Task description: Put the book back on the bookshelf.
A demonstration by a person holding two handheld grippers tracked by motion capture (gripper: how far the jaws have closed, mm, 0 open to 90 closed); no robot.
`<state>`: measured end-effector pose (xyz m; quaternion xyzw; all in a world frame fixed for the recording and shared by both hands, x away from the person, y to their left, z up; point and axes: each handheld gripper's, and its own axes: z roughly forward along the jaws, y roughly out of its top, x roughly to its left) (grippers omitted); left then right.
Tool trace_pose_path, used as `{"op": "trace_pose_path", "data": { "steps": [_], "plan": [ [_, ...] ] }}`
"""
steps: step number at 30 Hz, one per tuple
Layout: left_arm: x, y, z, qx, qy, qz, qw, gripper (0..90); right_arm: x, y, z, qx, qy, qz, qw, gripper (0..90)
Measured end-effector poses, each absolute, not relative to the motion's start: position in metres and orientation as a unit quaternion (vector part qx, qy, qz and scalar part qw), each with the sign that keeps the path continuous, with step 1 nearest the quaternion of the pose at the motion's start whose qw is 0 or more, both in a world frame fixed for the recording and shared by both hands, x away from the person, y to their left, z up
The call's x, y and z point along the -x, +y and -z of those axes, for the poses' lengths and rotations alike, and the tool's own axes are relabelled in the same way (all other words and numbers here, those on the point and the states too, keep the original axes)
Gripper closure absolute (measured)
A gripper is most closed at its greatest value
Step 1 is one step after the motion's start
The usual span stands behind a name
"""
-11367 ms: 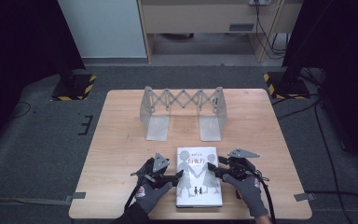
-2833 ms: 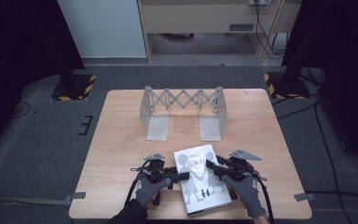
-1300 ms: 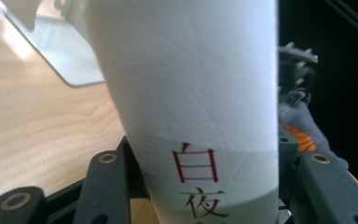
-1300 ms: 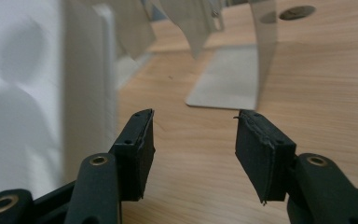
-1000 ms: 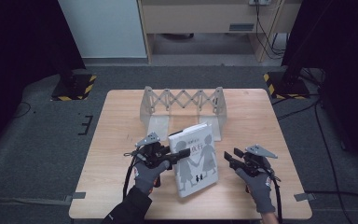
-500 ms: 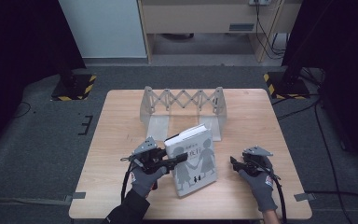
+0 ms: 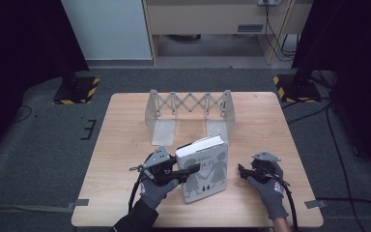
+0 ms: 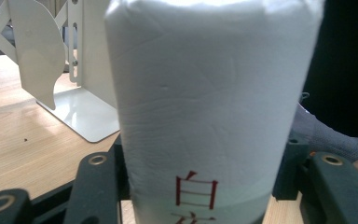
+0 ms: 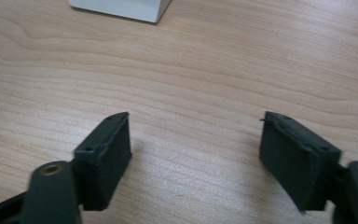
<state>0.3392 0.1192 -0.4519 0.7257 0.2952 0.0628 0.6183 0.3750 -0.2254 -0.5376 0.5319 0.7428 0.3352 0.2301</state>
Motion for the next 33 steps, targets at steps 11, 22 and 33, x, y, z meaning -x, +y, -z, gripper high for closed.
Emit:
{"op": "trace_pose_path", "data": {
  "steps": [11,22,33],
  "plan": [
    [-0.336,0.109,0.444,-0.729,0.265,-0.059,0.628,41.8,-0.377,-0.223,0.539,-0.532,0.75,-0.32,0.226,9.8],
    [-0.332,0.104,0.433,-0.725,0.26,-0.06,0.635,40.2,-0.377,-0.223,0.539,-0.532,0.75,-0.32,0.226,9.7],
    [-0.326,0.098,0.418,-0.731,0.243,-0.087,0.632,39.1,-0.377,-0.223,0.539,-0.534,0.749,-0.322,0.226,9.9]
  ]
}}
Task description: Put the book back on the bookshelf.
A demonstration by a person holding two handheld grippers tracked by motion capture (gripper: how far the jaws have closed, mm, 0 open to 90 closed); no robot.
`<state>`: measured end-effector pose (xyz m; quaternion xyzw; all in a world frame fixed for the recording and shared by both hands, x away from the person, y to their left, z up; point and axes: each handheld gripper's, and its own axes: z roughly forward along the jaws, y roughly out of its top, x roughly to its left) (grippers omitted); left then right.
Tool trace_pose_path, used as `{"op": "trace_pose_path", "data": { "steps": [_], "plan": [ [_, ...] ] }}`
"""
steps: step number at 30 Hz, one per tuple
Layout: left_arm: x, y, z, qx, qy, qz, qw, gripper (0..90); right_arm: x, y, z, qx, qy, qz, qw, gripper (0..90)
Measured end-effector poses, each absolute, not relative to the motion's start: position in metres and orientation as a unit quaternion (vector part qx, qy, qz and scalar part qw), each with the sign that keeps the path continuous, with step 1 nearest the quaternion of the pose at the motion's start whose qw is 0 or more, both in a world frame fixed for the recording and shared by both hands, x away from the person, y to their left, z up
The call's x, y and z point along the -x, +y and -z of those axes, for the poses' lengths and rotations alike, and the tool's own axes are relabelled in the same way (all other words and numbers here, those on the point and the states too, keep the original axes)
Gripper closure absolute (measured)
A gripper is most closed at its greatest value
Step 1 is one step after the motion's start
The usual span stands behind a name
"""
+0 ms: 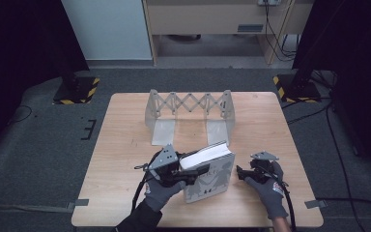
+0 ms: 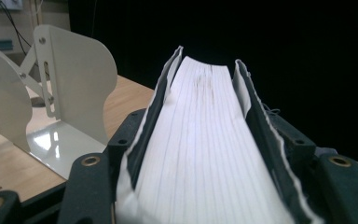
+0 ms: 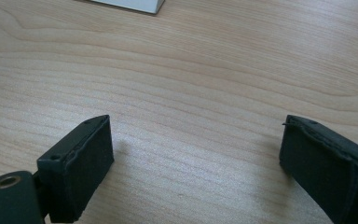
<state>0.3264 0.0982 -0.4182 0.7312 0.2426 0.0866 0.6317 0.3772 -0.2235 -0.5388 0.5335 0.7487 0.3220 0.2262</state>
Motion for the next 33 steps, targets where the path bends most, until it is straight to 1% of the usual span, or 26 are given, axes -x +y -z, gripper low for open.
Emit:
{"op": "trace_pose_path", "data": {
  "steps": [7,14,17,21,27,31,33],
  "plan": [
    [-0.333,0.09,0.407,-0.744,0.238,-0.095,0.618,34.5,-0.377,-0.223,0.539,-0.532,0.75,-0.321,0.226,9.9],
    [-0.341,0.086,0.399,-0.748,0.237,-0.085,0.615,33.3,-0.377,-0.223,0.539,-0.533,0.75,-0.321,0.225,9.9],
    [-0.344,0.079,0.394,-0.757,0.231,-0.086,0.604,33.1,-0.377,-0.223,0.539,-0.533,0.75,-0.321,0.225,9.9],
    [-0.348,0.072,0.395,-0.769,0.231,-0.081,0.59,31.9,-0.377,-0.223,0.539,-0.533,0.75,-0.321,0.225,9.9],
    [-0.346,0.071,0.396,-0.777,0.223,-0.095,0.581,28.4,-0.377,-0.224,0.539,-0.532,0.75,-0.321,0.226,9.9],
    [-0.344,0.07,0.396,-0.78,0.22,-0.095,0.578,28.7,-0.377,-0.223,0.539,-0.533,0.749,-0.322,0.226,9.9],
    [-0.344,0.069,0.396,-0.784,0.215,-0.095,0.575,31.3,-0.377,-0.223,0.539,-0.534,0.749,-0.321,0.227,9.9]
  ]
}}
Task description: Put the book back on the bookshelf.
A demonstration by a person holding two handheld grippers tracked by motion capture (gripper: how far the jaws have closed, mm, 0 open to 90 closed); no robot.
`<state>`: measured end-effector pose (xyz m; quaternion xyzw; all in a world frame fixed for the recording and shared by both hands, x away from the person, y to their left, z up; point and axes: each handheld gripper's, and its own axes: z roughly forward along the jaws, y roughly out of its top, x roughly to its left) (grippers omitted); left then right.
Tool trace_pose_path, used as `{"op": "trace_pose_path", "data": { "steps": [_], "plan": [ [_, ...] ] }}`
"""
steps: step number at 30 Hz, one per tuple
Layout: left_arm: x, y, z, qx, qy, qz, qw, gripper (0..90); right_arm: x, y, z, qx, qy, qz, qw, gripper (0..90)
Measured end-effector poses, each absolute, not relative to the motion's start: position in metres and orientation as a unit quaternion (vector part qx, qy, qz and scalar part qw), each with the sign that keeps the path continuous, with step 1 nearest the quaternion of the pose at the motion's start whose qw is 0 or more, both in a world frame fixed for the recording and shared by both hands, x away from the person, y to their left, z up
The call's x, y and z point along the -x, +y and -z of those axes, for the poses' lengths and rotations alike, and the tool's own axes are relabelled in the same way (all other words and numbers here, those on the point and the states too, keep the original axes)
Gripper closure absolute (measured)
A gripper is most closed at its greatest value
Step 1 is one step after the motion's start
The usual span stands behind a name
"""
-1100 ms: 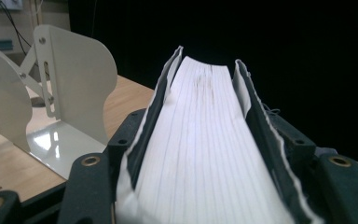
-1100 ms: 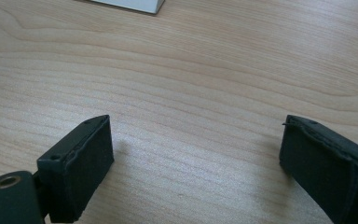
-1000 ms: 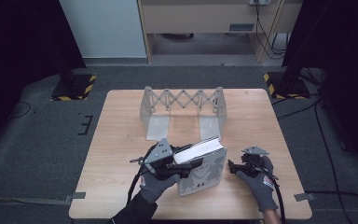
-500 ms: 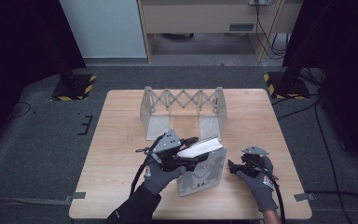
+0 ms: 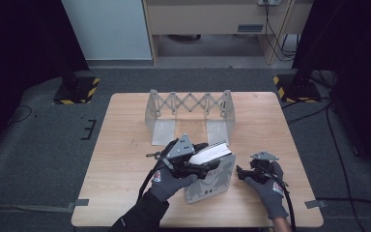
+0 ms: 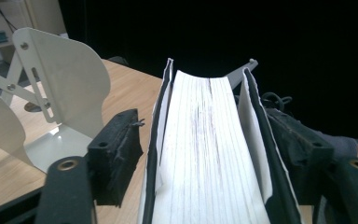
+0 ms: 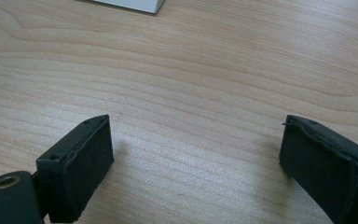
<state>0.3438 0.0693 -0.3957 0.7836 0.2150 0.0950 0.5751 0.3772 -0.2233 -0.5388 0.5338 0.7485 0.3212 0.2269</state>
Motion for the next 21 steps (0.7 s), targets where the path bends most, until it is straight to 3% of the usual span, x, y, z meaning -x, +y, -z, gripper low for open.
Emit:
{"op": "trace_pose_path", "data": {
  "steps": [5,21],
  "plan": [
    [-0.3427,0.0686,0.3945,-0.79,0.207,-0.076,0.572,47.5,-0.3772,-0.2234,0.5388,-0.533,0.749,-0.321,0.226,9.9],
    [-0.3399,0.0705,0.39,-0.779,0.261,-0.096,0.562,52.2,-0.3775,-0.2237,0.5386,-0.534,0.749,-0.323,0.224,9.9]
  ]
}}
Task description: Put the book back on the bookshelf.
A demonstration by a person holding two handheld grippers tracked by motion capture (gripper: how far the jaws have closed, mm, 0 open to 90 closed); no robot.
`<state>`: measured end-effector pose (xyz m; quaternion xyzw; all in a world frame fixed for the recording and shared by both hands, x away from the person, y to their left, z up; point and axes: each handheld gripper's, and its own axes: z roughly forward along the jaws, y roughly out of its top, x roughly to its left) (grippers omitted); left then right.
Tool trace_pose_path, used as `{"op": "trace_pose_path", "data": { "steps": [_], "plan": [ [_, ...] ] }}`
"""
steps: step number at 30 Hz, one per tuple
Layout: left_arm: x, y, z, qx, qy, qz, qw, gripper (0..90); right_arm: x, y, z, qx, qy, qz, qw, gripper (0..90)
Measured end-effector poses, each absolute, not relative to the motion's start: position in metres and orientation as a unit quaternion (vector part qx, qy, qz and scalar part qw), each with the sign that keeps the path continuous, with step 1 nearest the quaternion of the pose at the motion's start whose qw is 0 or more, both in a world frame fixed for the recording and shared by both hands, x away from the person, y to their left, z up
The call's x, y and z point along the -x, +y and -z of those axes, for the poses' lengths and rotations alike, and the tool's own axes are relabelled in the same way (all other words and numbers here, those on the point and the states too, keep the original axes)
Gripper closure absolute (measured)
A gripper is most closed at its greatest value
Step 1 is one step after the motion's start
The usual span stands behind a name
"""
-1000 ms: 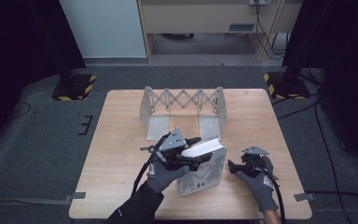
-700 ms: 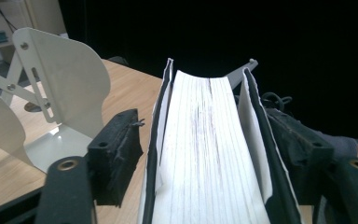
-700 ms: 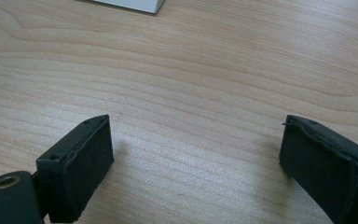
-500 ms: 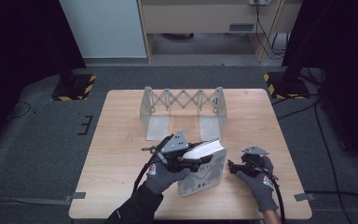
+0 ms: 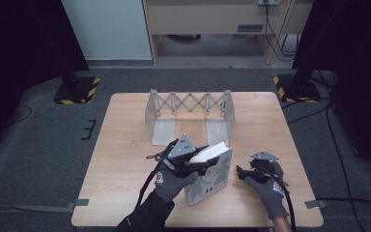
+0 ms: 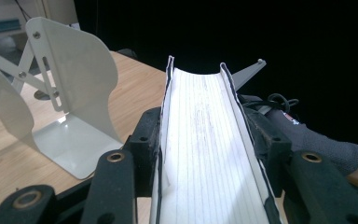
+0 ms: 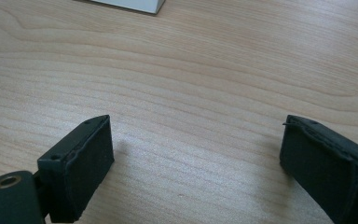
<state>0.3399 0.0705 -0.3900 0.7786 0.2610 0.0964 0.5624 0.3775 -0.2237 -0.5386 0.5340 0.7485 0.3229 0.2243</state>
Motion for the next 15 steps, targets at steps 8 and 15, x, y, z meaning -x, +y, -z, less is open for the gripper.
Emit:
{"op": "trace_pose_path", "data": {
  "steps": [8,15],
  "plan": [
    [-0.34,0.104,0.373,-0.758,0.292,-0.137,0.566,52.2,-0.378,-0.224,0.539,-0.534,0.749,-0.322,0.223,9.9],
    [-0.351,0.143,0.357,-0.739,0.334,-0.193,0.552,52.2,-0.378,-0.224,0.539,-0.534,0.75,-0.321,0.224,9.8]
  ]
}}
